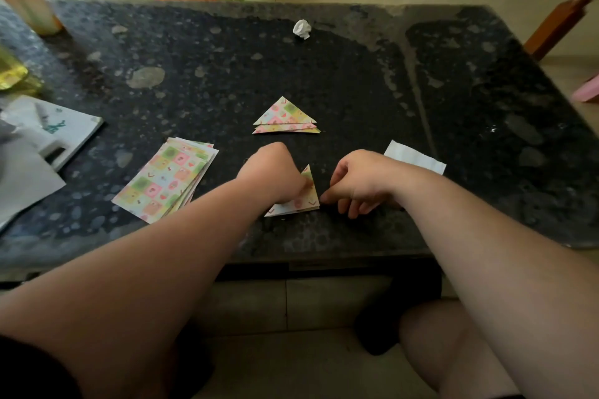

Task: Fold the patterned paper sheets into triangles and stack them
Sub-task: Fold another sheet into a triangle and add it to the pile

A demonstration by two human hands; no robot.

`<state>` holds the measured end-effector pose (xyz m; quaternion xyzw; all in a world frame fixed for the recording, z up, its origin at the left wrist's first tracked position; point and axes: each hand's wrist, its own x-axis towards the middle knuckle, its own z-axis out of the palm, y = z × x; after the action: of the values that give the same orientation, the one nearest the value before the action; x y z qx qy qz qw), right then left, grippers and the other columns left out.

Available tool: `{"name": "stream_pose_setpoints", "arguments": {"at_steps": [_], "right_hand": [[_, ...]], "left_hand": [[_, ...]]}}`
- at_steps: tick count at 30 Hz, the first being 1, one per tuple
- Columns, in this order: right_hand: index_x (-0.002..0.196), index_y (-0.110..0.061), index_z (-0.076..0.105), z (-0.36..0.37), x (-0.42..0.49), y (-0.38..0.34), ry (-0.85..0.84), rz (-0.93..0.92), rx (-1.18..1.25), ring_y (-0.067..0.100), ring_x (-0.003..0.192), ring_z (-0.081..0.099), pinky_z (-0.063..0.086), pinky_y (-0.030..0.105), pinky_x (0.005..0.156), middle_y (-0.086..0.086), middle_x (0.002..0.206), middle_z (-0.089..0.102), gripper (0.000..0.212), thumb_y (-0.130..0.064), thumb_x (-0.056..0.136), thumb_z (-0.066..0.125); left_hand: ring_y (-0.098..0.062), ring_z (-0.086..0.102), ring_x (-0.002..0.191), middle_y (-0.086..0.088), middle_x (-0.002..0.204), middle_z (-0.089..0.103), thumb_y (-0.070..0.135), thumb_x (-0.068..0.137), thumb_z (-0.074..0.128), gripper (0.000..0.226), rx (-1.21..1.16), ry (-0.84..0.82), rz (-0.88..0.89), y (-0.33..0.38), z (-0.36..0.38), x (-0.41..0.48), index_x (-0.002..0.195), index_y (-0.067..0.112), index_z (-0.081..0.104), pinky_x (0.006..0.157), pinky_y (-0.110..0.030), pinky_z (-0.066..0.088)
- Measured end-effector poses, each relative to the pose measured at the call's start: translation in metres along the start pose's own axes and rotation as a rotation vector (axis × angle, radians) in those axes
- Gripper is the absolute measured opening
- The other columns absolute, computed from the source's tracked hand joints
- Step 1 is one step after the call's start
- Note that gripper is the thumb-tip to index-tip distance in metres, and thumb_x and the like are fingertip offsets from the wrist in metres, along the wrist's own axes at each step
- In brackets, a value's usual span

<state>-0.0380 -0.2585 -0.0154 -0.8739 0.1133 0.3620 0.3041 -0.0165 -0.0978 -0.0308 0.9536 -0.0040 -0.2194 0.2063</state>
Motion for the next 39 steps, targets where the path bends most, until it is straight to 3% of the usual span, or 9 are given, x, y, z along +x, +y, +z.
{"name": "stream_pose_setpoints", "arguments": {"at_steps": [7,12,15,17,22,26,30,35,39], "right_hand": [[0.1,-0.017,0.068,0.004,0.0,-0.002,-0.031,-0.002,0.002,0.015,0.06,0.073,0.056,0.025,0.056,0.003,0.073,0.078,0.018,-0.028,0.091,0.078],[0.1,-0.016,0.07,0.004,-0.002,-0.002,-0.026,-0.001,0.018,0.015,0.062,0.074,0.057,0.025,0.057,0.004,0.076,0.079,0.017,-0.028,0.091,0.078],[0.1,-0.017,0.069,0.004,-0.003,-0.002,-0.026,-0.002,0.018,0.015,0.062,0.074,0.056,0.025,0.057,0.004,0.077,0.079,0.017,-0.028,0.091,0.078],[0.1,-0.018,0.069,0.004,-0.003,-0.003,-0.025,-0.003,0.019,0.015,0.062,0.074,0.057,0.025,0.057,0.004,0.077,0.079,0.016,-0.028,0.092,0.078],[0.101,-0.022,0.071,0.002,-0.006,0.0,0.056,-0.079,0.102,0.012,0.054,0.069,0.052,0.024,0.05,0.001,0.072,0.076,0.011,-0.031,0.094,0.074],[0.086,-0.022,0.077,-0.007,-0.008,0.004,0.2,-0.25,0.22,0.004,0.055,0.062,0.047,0.023,0.054,-0.008,0.062,0.071,0.008,-0.024,0.093,0.076],[0.086,-0.016,0.076,-0.013,-0.016,-0.006,0.114,-0.349,0.431,0.009,0.065,0.068,0.049,0.021,0.053,0.003,0.079,0.076,0.015,-0.01,0.097,0.068],[0.086,-0.014,0.076,-0.005,-0.017,-0.018,0.037,-0.353,0.501,0.018,0.086,0.077,0.059,0.034,0.079,0.005,0.088,0.079,0.021,-0.004,0.098,0.062],[0.084,-0.01,0.074,-0.006,-0.02,-0.024,0.032,-0.358,0.585,0.018,0.082,0.077,0.057,0.032,0.074,0.007,0.085,0.079,0.02,-0.002,0.098,0.061]], "left_hand": [[-0.023,0.063,0.083,-0.006,0.092,0.065,0.015,0.089,0.069,0.013,0.157,-0.109,0.037,0.01,0.007,-0.001,0.099,0.011,0.062,0.063,-0.034,0.049],[-0.018,0.058,0.065,-0.005,0.077,0.062,0.024,0.088,0.073,0.016,0.154,-0.178,-0.016,0.009,0.003,0.004,0.082,0.012,0.064,0.048,-0.029,0.039],[-0.019,0.065,0.071,-0.005,0.084,0.068,0.022,0.087,0.074,0.016,0.08,-0.16,-0.028,0.008,0.003,0.003,0.099,0.012,0.07,0.049,-0.03,0.046],[-0.021,0.068,0.085,-0.005,0.096,0.069,0.016,0.088,0.072,0.026,0.044,-0.158,-0.005,0.008,0.003,-0.001,0.113,0.014,0.067,0.066,-0.035,0.058],[-0.009,0.062,0.063,0.006,0.077,0.071,0.027,0.093,0.071,0.004,-0.221,-0.074,0.136,0.003,-0.001,-0.006,0.092,0.028,0.075,0.049,-0.025,0.044],[-0.007,0.049,0.04,0.002,0.052,0.062,0.023,0.093,0.074,0.009,-0.599,-0.151,0.116,-0.002,-0.015,-0.01,0.087,0.016,0.075,0.039,-0.021,0.037],[-0.011,0.049,0.043,-0.001,0.061,0.065,0.023,0.095,0.071,0.018,-0.772,-0.338,0.118,-0.012,-0.034,-0.019,0.08,0.016,0.065,0.038,-0.021,0.031],[-0.013,0.038,0.046,0.003,0.051,0.05,0.029,0.1,0.065,0.029,-0.813,-0.211,0.164,-0.013,-0.034,-0.027,0.076,0.017,0.053,0.044,-0.026,0.024],[-0.012,0.041,0.045,0.004,0.052,0.052,0.024,0.098,0.067,0.035,-0.904,-0.16,0.166,-0.016,-0.037,-0.029,0.067,0.018,0.053,0.038,-0.02,0.026]]}}
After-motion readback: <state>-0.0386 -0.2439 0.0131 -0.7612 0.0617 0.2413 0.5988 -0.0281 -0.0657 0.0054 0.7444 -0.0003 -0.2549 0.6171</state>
